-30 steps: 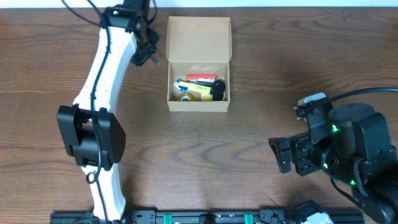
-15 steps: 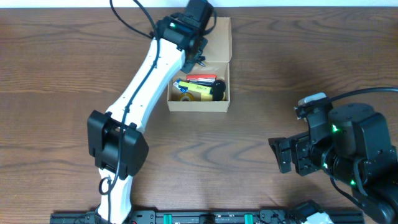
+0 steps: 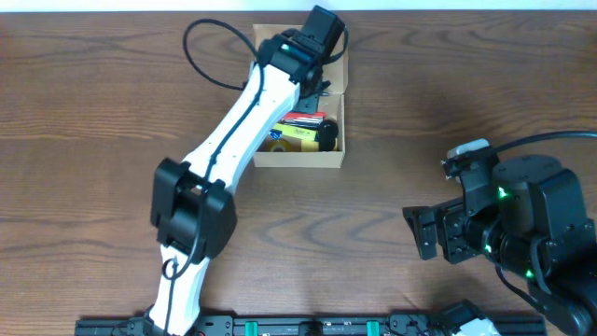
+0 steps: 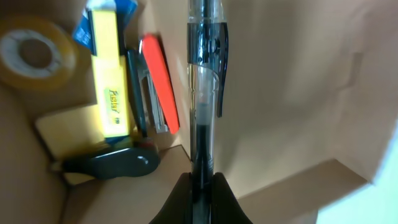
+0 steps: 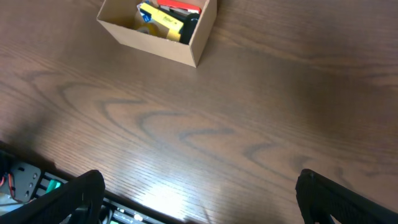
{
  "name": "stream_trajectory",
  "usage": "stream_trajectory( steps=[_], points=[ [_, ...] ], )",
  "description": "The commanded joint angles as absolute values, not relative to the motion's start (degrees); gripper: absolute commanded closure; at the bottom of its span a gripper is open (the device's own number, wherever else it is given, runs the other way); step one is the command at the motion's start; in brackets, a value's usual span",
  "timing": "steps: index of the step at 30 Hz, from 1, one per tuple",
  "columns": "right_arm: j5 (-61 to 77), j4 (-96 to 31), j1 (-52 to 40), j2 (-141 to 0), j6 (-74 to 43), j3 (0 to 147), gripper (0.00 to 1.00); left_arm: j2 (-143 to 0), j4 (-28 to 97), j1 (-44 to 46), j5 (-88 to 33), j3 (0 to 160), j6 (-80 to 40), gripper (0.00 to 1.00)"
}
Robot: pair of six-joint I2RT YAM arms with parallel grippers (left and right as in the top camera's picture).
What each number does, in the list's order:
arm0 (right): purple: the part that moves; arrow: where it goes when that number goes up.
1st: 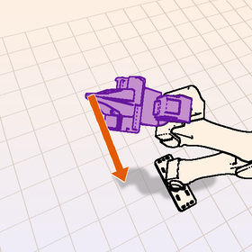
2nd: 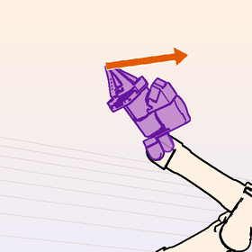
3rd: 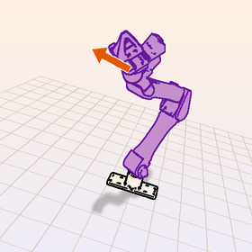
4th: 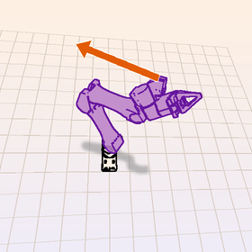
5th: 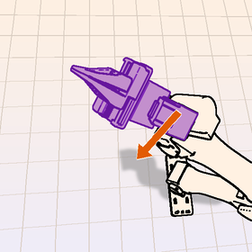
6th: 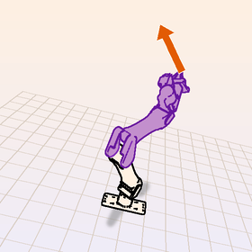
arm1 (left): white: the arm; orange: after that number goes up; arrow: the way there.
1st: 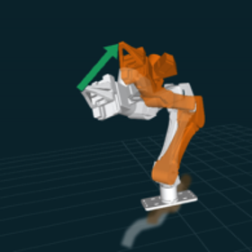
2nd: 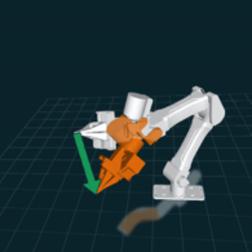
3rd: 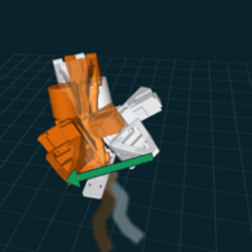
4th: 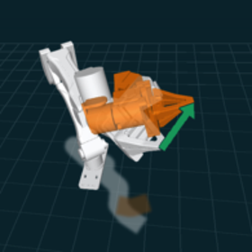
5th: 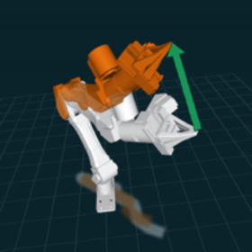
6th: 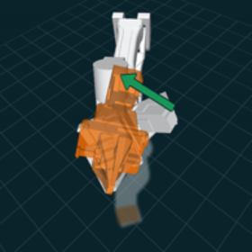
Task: Pack container
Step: 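Carry the pen into the box with the left gripper and release it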
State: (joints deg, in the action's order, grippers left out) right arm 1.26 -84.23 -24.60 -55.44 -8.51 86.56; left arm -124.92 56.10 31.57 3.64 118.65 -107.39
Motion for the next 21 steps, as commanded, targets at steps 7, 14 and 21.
stream_trajectory(
  steps=[7,14,21],
  points=[
    [0.7,-84.3,-24.2,-55.4,-8.1,87.3,0.01,-129.4,56.0,31.5,0.6,119.0,-110.8,0.94],
    [0.6,-84.3,-24.2,-55.4,-8.1,87.3,0.01,-129.6,56.2,31.5,3.2,119.0,-111.0,0.94],
    [0.7,-84.3,-24.2,-55.4,-8.1,87.3,0.01,-130.0,56.3,31.5,5.4,118.9,-111.0,0.94]
  ],
)
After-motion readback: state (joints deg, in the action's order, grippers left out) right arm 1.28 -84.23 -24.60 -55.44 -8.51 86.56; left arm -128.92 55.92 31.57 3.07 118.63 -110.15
